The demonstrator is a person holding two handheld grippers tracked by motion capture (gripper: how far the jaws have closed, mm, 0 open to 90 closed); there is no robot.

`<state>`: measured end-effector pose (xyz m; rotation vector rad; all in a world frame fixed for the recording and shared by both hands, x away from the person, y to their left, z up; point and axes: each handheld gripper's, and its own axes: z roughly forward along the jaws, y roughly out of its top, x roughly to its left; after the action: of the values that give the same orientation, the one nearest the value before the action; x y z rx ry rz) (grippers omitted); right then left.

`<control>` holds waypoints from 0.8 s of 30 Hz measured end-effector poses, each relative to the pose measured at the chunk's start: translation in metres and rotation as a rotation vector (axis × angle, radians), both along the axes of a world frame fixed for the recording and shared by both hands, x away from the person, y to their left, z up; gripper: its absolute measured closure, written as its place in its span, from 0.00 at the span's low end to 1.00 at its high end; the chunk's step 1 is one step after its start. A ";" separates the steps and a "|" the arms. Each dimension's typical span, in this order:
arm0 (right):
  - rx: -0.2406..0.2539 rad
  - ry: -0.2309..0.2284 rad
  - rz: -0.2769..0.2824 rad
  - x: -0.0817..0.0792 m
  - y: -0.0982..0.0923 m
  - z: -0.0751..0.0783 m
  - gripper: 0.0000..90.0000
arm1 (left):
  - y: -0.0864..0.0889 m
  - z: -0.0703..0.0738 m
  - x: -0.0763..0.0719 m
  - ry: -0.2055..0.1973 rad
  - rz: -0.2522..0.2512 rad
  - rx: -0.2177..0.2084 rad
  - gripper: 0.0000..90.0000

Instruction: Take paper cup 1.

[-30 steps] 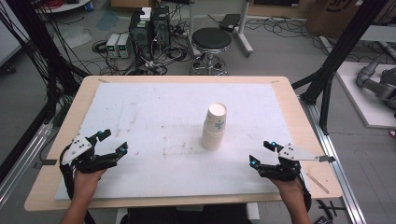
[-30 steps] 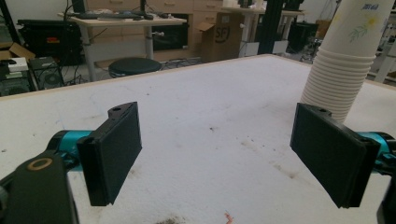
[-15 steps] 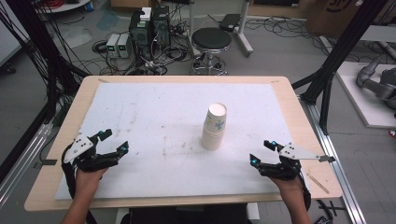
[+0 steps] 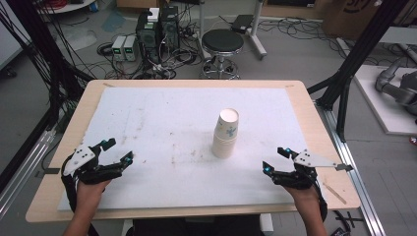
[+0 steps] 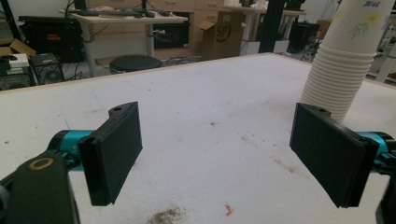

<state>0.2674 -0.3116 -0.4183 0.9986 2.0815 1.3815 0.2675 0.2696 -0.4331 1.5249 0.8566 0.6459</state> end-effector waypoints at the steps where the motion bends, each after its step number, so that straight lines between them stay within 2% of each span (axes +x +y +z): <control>1: 0.000 0.000 0.000 0.000 0.000 0.000 0.23 | 0.000 0.000 0.000 0.000 0.000 0.000 0.19; 11: 0.021 -0.001 0.025 -0.001 0.005 0.010 0.23 | -0.003 -0.002 0.003 0.009 -0.013 0.002 0.19; 12: 0.035 -0.006 0.029 -0.001 0.006 0.014 0.23 | -0.003 -0.002 0.003 0.010 -0.013 0.000 0.19; 16: 0.041 -0.013 0.039 -0.001 0.008 0.023 0.23 | -0.003 -0.002 0.004 0.011 -0.017 -0.004 0.19; 20: 0.037 -0.022 0.048 0.000 0.010 0.028 0.23 | -0.004 -0.003 0.005 0.014 -0.022 -0.003 0.19; 24: 0.035 -0.012 0.062 0.002 0.012 0.033 0.23 | -0.005 -0.003 0.006 0.014 -0.024 -0.006 0.19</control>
<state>0.2698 -0.2995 -0.3853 0.9440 2.1025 1.4559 0.2733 0.2648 -0.4363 1.5342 0.8490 0.6148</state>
